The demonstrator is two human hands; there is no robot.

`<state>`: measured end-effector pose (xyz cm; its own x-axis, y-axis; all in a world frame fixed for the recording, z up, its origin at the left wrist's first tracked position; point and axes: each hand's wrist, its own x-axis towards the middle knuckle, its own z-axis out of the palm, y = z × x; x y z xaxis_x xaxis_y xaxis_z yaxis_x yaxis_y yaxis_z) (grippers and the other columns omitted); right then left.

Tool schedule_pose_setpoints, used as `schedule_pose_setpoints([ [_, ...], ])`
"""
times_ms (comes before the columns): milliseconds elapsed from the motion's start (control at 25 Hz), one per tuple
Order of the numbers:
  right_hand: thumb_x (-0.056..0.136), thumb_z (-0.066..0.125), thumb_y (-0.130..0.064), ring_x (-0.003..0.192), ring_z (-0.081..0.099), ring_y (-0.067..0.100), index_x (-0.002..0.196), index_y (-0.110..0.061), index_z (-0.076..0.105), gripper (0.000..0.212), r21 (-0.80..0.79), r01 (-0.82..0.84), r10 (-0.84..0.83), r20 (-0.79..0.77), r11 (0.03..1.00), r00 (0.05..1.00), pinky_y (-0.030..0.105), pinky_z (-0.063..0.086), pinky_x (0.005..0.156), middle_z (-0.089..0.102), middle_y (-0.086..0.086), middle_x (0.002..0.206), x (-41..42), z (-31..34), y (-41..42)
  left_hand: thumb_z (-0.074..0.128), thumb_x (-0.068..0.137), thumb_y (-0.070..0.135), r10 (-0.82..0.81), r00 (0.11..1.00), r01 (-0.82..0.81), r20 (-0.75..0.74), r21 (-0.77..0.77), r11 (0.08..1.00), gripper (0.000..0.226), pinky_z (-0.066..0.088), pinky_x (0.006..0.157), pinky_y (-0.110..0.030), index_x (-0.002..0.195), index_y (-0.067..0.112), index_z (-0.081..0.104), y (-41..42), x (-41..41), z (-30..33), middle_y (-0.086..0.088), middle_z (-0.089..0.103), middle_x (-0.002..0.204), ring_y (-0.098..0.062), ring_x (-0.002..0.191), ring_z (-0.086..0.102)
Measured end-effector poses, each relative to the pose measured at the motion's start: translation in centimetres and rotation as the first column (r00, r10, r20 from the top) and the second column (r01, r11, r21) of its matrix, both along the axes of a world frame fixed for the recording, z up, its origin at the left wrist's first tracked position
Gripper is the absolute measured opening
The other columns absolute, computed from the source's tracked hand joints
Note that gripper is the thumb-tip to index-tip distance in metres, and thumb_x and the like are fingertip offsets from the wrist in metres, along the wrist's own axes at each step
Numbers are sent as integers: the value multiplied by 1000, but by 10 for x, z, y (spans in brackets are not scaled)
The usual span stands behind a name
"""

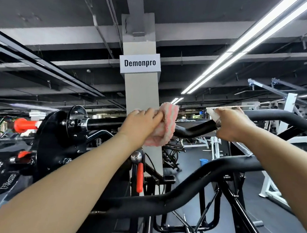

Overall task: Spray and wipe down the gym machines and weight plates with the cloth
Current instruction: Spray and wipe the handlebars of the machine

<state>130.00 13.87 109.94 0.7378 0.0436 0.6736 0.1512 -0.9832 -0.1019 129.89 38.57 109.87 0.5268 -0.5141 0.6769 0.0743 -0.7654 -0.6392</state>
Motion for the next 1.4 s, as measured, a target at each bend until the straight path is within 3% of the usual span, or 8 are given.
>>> schedule_pose_setpoints([
  [360, 75, 60, -9, 144, 17, 18, 140, -13, 37, 68, -6, -29, 29, -112, 1000, 993, 43, 6, 117, 39, 3, 146, -8, -6, 15, 58, 85, 9, -82, 962, 54, -261, -114, 992, 78, 43, 99, -39, 148, 13, 11, 30, -32, 7, -12, 28, 148, -30, 128, 42],
  [560, 75, 65, -5, 81, 58, 19, 115, -11, 52, 43, 157, -314, 331, -95, 936, 939, 19, 40, 60, 59, -1, 93, -31, -1, 61, 58, 84, 12, -178, 966, 119, -189, -287, 951, 50, 39, 95, -34, 131, 11, 39, 39, -61, -16, -5, 39, 134, -23, 122, 42],
  [720, 74, 66, -5, 67, 53, 17, 106, -13, 53, 36, 207, -475, 501, -99, 856, 860, 21, 41, 51, 59, 4, 86, -40, 4, 101, 42, 92, 8, -472, 880, 213, -59, -838, 503, 26, 35, 94, -23, 108, 9, 63, 45, -61, -51, -2, 50, 117, -15, 107, 45],
  [800, 75, 66, -5, 64, 51, 13, 115, -10, 53, 42, 180, -496, 520, -121, 849, 846, 22, 41, 52, 59, 3, 87, -40, 4, 115, 39, 95, 10, -608, 787, 38, 109, -991, -129, 27, 46, 92, -34, 102, 12, 64, 48, -54, -62, -7, 62, 110, -20, 101, 57],
  [920, 75, 67, -6, 62, 51, 11, 117, -14, 51, 45, 161, -483, 505, -150, 861, 850, 23, 38, 50, 57, -1, 81, -37, 4, 126, 43, 97, 13, -473, 689, -206, 549, -478, -854, 18, 49, 81, -44, 106, 8, 57, 57, -40, -63, -12, 63, 106, -27, 93, 60],
  [1080, 74, 69, -10, 63, 55, 17, 105, -20, 50, 38, 105, -414, 426, -160, 904, 890, 23, 38, 49, 58, -1, 78, -32, 7, 126, 48, 93, 47, -244, 567, -163, 787, -183, -970, 58, 42, 95, -44, 135, 8, 38, 63, -24, -37, -12, 50, 129, -31, 122, 48],
  [1280, 74, 67, -8, 59, 51, 12, 119, -17, 52, 48, 66, -371, 377, -207, 926, 903, 23, 36, 48, 58, 0, 77, -30, 13, 120, 52, 77, 67, -242, 594, -73, 767, -249, -966, 46, 54, 83, -30, 69, 22, 52, 61, 13, 1, 9, 56, 69, -16, 82, 60],
  [1400, 74, 66, -5, 54, 48, 8, 130, -20, 47, 61, 77, -402, 408, -221, 913, 886, 16, 34, 42, 56, -4, 74, -30, 9, 121, 59, 86, 28, -117, 659, 48, 743, -197, -979, 28, 52, 87, -36, 64, 13, 49, 57, 7, 5, 0, 51, 68, -17, 66, 55],
])
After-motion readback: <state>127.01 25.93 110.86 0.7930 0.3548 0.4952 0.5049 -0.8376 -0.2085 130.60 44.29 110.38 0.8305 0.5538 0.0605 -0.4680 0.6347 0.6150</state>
